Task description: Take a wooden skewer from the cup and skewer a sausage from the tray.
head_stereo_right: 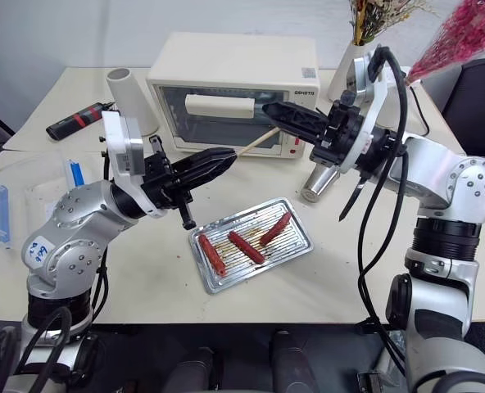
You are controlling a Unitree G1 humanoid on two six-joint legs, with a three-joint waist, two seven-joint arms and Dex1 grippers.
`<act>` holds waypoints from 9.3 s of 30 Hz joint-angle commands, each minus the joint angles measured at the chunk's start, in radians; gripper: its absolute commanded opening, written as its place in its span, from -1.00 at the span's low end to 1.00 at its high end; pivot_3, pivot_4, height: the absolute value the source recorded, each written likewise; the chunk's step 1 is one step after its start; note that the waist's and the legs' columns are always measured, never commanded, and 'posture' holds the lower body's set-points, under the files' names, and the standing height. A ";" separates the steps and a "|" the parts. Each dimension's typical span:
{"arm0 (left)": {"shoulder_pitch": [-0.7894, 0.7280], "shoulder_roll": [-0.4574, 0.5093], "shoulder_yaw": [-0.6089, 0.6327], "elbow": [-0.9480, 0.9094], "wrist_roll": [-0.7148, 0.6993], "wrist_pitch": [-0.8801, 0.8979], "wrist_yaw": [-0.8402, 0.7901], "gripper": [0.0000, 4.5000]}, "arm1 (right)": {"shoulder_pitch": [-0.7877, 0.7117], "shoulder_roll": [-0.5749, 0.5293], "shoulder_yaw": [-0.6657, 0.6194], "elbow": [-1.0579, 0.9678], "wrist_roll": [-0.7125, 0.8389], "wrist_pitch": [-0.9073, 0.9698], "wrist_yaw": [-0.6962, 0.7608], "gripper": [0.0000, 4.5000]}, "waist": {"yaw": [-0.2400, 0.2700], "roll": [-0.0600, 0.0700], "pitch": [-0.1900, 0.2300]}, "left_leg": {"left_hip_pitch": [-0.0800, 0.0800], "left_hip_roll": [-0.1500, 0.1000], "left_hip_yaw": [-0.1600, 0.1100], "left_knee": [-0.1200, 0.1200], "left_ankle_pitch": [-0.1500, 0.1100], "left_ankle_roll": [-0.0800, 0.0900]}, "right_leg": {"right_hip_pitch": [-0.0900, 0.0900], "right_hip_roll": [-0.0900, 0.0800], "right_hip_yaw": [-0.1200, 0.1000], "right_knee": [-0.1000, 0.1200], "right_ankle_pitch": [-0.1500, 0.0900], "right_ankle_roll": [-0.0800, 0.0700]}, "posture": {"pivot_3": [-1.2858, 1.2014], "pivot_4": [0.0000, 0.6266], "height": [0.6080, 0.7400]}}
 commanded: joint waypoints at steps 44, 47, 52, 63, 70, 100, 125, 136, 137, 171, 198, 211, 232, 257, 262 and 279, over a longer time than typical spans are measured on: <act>0.545 0.448 0.630 -0.285 -0.268 0.212 -0.012 -1.00 | 0.133 -0.406 0.583 -0.515 -1.270 -0.427 1.033 0.13 | 0.024 0.000 0.000 | 0.000 -0.002 -0.001 0.000 0.000 0.000 | -0.001 -0.005 -0.004 -0.002 -0.001 -0.003 | 0.03 -0.52 1.00; 0.551 0.448 0.627 -0.298 -0.281 0.210 0.003 -1.00 | 0.116 -0.396 0.595 -0.495 -1.293 -0.452 1.128 0.13 | 0.020 0.000 0.000 | 0.000 -0.002 0.000 0.000 0.000 0.000 | -0.001 -0.005 -0.004 -0.002 -0.001 -0.002 | 0.03 -0.52 1.00; 0.586 0.462 0.658 -0.290 -0.283 0.210 -0.008 -1.00 | 0.130 -0.297 0.642 -0.564 -1.289 -0.388 1.135 0.13 | 0.012 0.000 0.000 | 0.003 0.002 0.000 -0.001 0.000 -0.001 | -0.001 -0.001 -0.004 0.000 -0.002 -0.005 | 0.03 -0.52 1.00; 0.593 0.508 0.670 -0.266 -0.282 0.200 -0.023 -1.00 | 0.169 -0.108 0.678 -0.600 -1.298 -0.191 0.972 0.13 | 0.016 -0.001 0.000 | 0.003 0.001 -0.002 0.001 0.000 -0.002 | -0.001 -0.002 -0.005 0.005 -0.003 -0.008 | 0.03 -0.52 1.00; 0.558 0.516 0.635 -0.236 -0.266 0.184 -0.020 -1.00 | 0.128 -0.140 0.697 -0.513 -1.428 -0.318 1.017 0.13 | 0.015 -0.001 0.000 | 0.003 0.000 -0.002 0.000 0.000 -0.002 | -0.001 -0.002 -0.006 0.005 -0.003 -0.008 | 0.03 -0.52 1.00; 0.522 0.518 0.587 -0.213 -0.233 0.149 -0.023 -1.00 | 0.227 0.071 0.803 -0.584 -1.535 -0.192 0.845 -0.77 | 0.013 -0.001 0.000 | 0.004 0.001 -0.003 0.001 0.000 -0.004 | -0.001 -0.002 -0.008 0.009 -0.004 -0.009 | 0.03 -0.52 1.00; 0.521 0.504 0.576 -0.212 -0.208 0.134 -0.022 -1.00 | 0.165 0.080 0.760 -0.607 -1.549 -0.151 0.818 0.12 | 0.012 -0.001 0.000 | 0.004 0.000 -0.003 0.001 0.000 -0.004 | -0.001 -0.002 -0.008 0.009 -0.004 -0.009 | 0.03 -0.52 1.00; 0.485 0.504 0.547 -0.195 -0.197 0.124 -0.020 -1.00 | 0.187 0.007 0.807 -0.464 -1.653 -0.301 0.849 0.12 | 0.011 -0.002 -0.001 | 0.004 -0.003 -0.003 0.001 0.000 -0.004 | -0.001 -0.001 -0.008 0.009 -0.004 -0.009 | 0.03 -0.52 1.00; 0.484 0.504 0.547 -0.195 -0.197 0.125 -0.020 -1.00 | 0.190 0.008 0.810 -0.453 -1.661 -0.312 0.850 0.12 | 0.012 -0.002 -0.001 | 0.004 -0.003 -0.003 0.001 0.000 -0.004 | -0.001 -0.001 -0.008 0.009 -0.004 -0.009 | 0.03 -0.52 1.00; 0.447 0.629 0.450 -0.123 -0.239 0.142 -0.310 -1.00 | 0.047 -0.265 0.638 -0.455 -1.479 -0.405 1.393 -0.71 | 0.014 -0.002 -0.001 | 0.004 -0.003 -0.001 0.000 0.000 -0.004 | 0.000 -0.001 -0.010 0.007 -0.004 -0.009 | 0.03 -0.52 1.00; 0.403 0.644 0.329 -0.128 -0.183 0.101 -0.433 -1.00 | 0.039 -0.243 0.598 -0.438 -1.489 -0.471 1.431 -0.71 | 0.014 -0.002 -0.001 | 0.004 -0.001 -0.002 0.001 0.000 -0.004 | -0.001 -0.001 -0.010 0.010 -0.004 -0.009 | 0.03 -0.52 1.00; 0.368 0.632 0.288 -0.087 -0.132 0.066 -0.456 -1.00 | 0.036 -0.246 0.576 -0.463 -1.466 -0.443 1.422 -0.71 | 0.016 -0.002 -0.001 | 0.004 -0.001 -0.002 0.001 0.000 -0.004 | -0.001 -0.001 -0.010 0.010 -0.004 -0.009 | 0.03 -0.52 1.00; 0.296 0.608 0.228 -0.062 -0.102 0.056 -0.461 -1.00 | 0.044 -0.241 0.573 -0.511 -1.419 -0.416 1.379 -0.71 | 0.016 -0.002 -0.001 | 0.004 -0.001 -0.002 0.002 0.000 -0.004 | -0.001 -0.001 -0.010 0.011 -0.004 -0.009 | 0.03 -0.52 1.00; 0.265 0.613 0.217 -0.037 -0.082 0.048 -0.482 -1.00 | 0.050 -0.257 0.574 -0.500 -1.418 -0.428 1.361 -0.71 | 0.016 -0.002 -0.001 | 0.004 -0.001 -0.002 0.002 0.000 -0.004 | -0.001 -0.001 -0.010 0.012 -0.004 -0.009 | 0.03 -0.52 1.00; 0.263 0.614 0.219 -0.033 -0.080 0.046 -0.485 -1.00 | 0.051 -0.253 0.575 -0.501 -1.415 -0.429 1.358 -0.71 | 0.016 -0.002 -0.001 | 0.004 -0.001 -0.002 0.002 0.000 -0.004 | -0.001 -0.001 -0.010 0.012 -0.004 -0.009 | 0.03 -0.52 1.00; 0.267 0.628 0.235 -0.023 -0.072 0.043 -0.495 -1.00 | 0.066 -0.260 0.591 -0.448 -1.471 -0.487 1.384 -0.71 | 0.016 -0.002 -0.001 | 0.004 -0.001 -0.002 0.002 0.000 -0.004 | -0.001 -0.001 -0.010 0.012 -0.004 -0.009 | 0.03 -0.52 1.00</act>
